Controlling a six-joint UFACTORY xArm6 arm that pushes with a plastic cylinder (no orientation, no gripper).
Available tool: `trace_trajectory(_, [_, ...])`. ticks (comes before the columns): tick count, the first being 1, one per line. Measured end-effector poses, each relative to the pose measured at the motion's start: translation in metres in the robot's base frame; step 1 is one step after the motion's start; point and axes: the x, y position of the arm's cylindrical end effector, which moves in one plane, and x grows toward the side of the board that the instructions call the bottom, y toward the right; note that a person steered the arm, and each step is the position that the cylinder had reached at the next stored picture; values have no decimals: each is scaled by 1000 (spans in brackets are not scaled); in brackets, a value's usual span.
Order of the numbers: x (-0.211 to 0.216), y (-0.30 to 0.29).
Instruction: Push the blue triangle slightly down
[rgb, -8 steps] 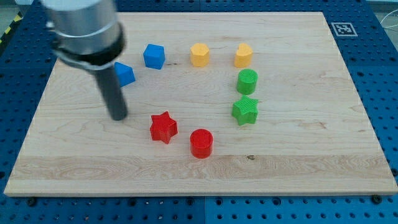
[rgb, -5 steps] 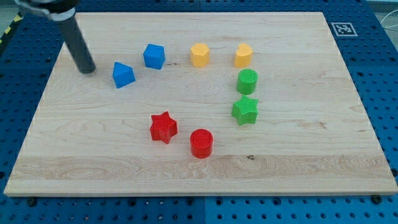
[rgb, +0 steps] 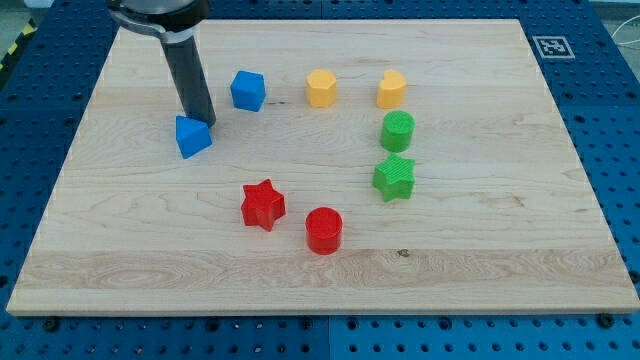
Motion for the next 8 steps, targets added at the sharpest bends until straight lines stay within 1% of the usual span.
trace_trajectory(2, [3,-9])
trace_trajectory(5, [37,2])
trace_trajectory(7, [41,-29])
trace_trajectory(8, [52,-22])
